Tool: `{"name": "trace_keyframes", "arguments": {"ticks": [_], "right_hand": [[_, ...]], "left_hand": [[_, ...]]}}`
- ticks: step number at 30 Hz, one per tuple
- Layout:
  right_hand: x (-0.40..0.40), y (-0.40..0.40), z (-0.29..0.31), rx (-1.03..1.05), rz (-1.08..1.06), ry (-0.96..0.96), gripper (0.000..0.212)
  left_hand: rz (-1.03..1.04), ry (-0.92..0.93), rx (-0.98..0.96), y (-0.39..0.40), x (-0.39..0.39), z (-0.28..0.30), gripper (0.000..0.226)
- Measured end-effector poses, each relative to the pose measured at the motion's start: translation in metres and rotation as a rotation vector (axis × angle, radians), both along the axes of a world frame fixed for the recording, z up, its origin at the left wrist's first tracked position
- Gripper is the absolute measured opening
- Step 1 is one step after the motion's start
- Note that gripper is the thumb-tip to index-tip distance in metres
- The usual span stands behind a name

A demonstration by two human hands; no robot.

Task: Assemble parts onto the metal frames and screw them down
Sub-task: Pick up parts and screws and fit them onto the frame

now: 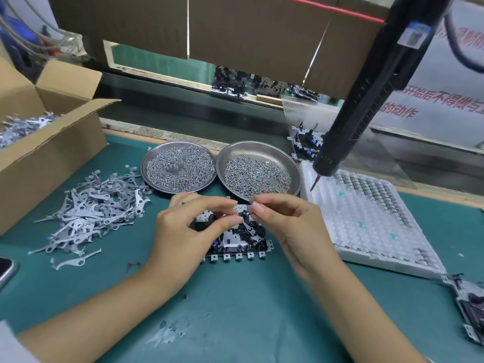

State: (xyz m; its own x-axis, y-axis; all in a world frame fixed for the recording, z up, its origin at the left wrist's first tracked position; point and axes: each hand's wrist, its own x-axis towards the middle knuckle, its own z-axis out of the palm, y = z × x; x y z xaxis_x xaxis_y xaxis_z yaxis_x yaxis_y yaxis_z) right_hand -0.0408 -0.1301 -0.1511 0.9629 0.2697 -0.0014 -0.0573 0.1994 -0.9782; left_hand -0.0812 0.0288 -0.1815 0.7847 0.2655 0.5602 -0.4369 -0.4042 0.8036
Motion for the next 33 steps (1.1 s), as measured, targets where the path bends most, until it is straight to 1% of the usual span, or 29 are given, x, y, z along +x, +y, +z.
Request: {"name": "trace_keyframes", "arguments": {"ticks": [2,7,17,20,23,29,33], "right_hand": [[-0.004,0.0,-0.002,0.054,0.01,0.057,0.015],[-0.01,0.007,-0.005,0.076,0.027,0.086,0.015],[-0.015,0.01,-0.005,0.081,0.0,0.062,0.016],[-0.015,0.01,-0.005,0.07,0.002,0.047,0.013],[-0.016,0.011,-0.004,0.016,-0.029,-0.018,0.014],[-0.021,0.014,-0.007,-0.143,-0.113,-0.251,0.02],[-0.022,0.013,-0.007,-0.185,-0.099,-0.307,0.026]], "left_hand": [[0.005,-0.02,0.019,-0.001,-0.001,0.0,0.025],[0.005,-0.082,0.086,-0.002,-0.001,0.001,0.029],[0.001,-0.068,0.067,-0.002,-0.001,0.001,0.03],[-0.007,-0.063,0.061,-0.001,-0.001,0.001,0.029],[-0.007,-0.07,0.071,-0.001,-0.001,0.001,0.029],[0.008,-0.055,0.074,0.0,-0.001,0.0,0.028],[-0.003,-0.031,0.092,-0.001,0.0,0.0,0.025]]}}
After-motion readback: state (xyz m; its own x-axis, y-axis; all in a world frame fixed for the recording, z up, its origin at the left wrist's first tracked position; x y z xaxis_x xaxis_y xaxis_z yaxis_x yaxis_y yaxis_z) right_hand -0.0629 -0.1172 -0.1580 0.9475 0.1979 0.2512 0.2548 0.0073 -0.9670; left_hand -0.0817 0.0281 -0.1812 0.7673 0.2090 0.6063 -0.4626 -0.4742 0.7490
